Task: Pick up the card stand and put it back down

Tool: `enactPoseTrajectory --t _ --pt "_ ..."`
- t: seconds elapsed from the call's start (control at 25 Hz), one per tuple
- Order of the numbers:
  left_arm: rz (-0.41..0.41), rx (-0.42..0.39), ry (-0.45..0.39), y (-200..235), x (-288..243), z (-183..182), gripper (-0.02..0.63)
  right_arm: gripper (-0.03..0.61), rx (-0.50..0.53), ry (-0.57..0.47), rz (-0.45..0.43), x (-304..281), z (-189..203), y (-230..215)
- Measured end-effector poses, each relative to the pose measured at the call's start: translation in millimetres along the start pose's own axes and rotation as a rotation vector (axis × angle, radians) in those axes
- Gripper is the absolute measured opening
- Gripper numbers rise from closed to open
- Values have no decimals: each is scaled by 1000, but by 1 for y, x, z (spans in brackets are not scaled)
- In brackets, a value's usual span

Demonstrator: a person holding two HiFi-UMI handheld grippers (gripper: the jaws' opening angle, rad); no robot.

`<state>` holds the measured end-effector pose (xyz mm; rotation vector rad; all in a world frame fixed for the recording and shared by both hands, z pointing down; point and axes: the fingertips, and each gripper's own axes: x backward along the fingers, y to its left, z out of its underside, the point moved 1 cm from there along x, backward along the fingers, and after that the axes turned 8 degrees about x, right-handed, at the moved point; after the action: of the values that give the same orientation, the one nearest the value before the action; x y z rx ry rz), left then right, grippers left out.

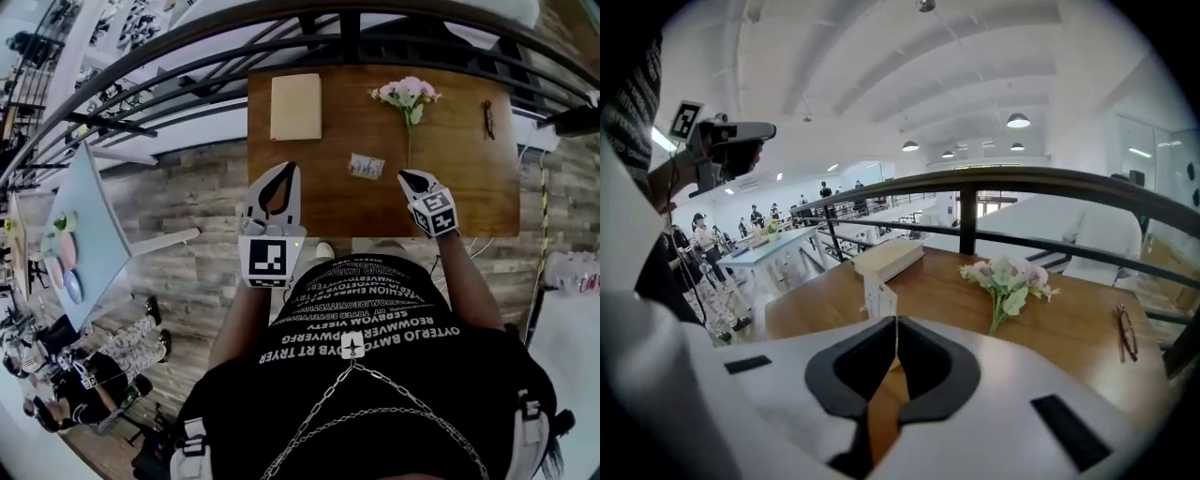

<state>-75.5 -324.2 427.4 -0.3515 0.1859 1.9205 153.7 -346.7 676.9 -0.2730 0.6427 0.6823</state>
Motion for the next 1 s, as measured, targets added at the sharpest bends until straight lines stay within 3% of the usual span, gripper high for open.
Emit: enactPoseTrajectory --t 0.16,0.32,0.68,1.0 --pt "-21 6 21 2 -5 5 29 23 27 59 -79 -33 21 5" --pt "-44 4 39 8 -4 9 29 149 5 113 -143 -61 39 14" --pt "-96 19 72 13 5 17 29 192 -48 143 -182 -95 54 15" --pt "-121 28 93 20 20 26 29 190 -137 144 -181 -123 58 16"
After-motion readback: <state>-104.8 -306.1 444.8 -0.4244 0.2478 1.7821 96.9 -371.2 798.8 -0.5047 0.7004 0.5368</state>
